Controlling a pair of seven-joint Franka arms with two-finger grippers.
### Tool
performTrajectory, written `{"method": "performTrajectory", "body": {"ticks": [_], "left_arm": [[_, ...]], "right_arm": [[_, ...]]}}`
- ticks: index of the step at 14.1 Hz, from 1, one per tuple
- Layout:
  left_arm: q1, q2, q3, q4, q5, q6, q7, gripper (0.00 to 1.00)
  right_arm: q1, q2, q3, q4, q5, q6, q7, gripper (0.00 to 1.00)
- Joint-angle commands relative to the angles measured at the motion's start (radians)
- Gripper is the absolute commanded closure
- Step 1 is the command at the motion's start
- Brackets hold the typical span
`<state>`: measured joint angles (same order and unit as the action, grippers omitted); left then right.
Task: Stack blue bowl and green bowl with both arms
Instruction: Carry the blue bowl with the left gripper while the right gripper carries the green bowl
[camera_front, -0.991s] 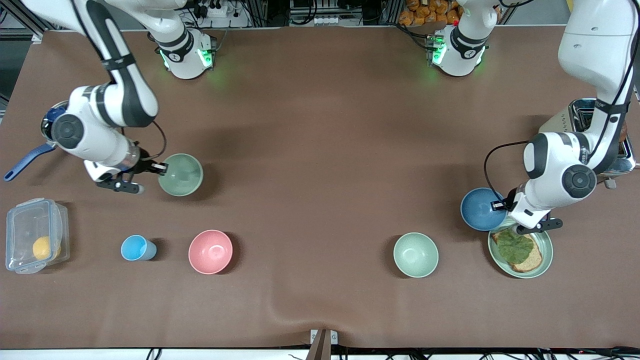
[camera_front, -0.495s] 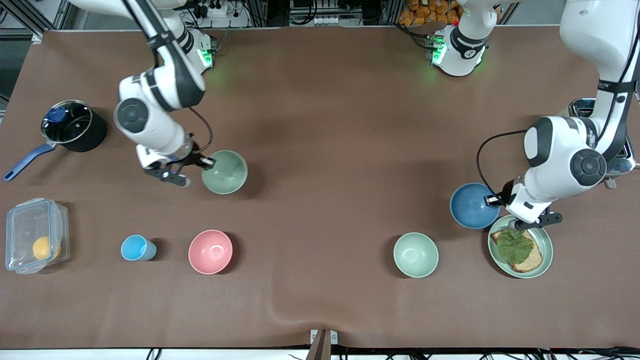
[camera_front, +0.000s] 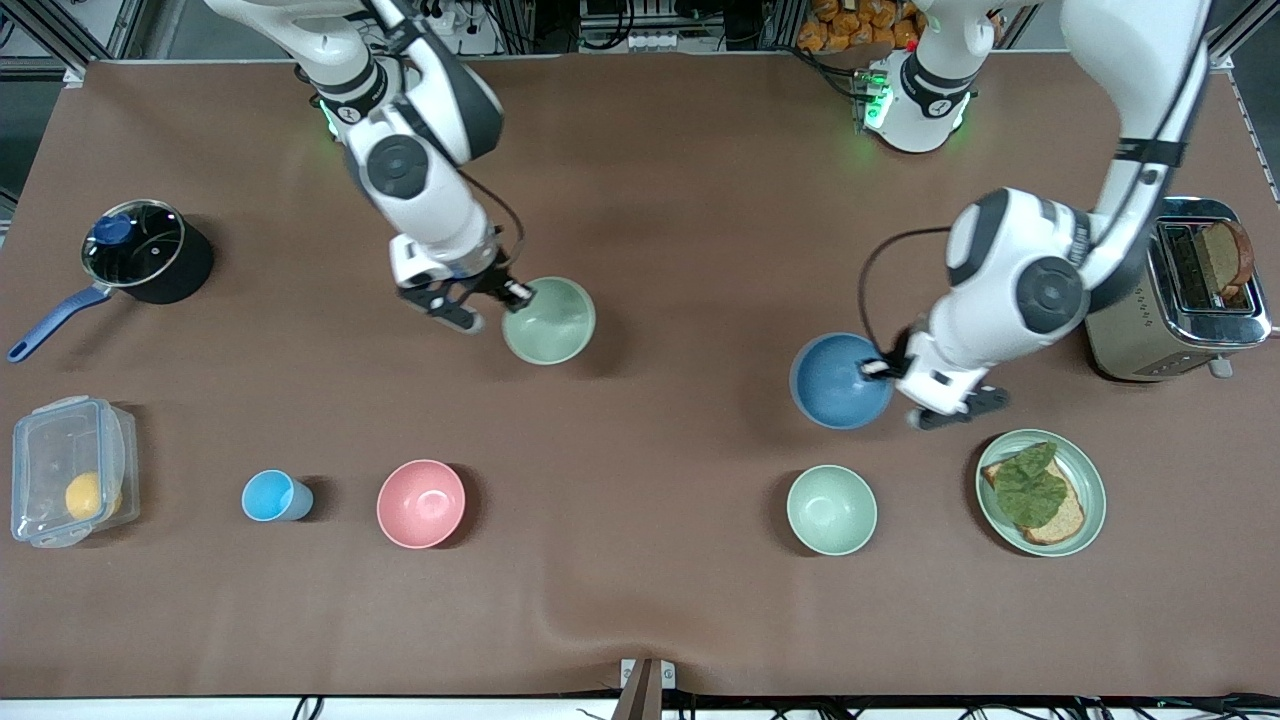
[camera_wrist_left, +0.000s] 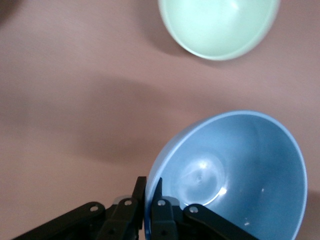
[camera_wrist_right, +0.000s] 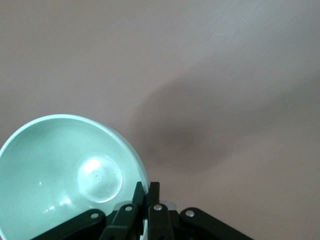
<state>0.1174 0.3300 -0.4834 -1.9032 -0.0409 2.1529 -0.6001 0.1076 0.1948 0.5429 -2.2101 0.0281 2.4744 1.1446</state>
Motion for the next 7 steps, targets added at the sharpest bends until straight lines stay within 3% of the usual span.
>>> {"method": "performTrajectory", "body": {"ticks": [1, 3, 7], "left_arm": [[0.016, -0.071, -0.023, -0.027, -0.08, 0.002, -0.001, 1.0], [0.016, -0.103, -0.044, -0.03, -0.114, 0.002, -0.003, 1.0], [0.016, -0.117, -0.047, -0.037, -0.139, 0.024, 0.009, 1.0]], "right_arm": [[0.072, 0.07, 0.006, 0.013, -0.071, 0.07, 0.148, 1.0], [0.119, 0.118, 0.006, 0.013, -0.214, 0.106, 0.3, 1.0], [0.172, 0.238, 0.006, 0.046, -0.583, 0.109, 0.669, 1.0]]}}
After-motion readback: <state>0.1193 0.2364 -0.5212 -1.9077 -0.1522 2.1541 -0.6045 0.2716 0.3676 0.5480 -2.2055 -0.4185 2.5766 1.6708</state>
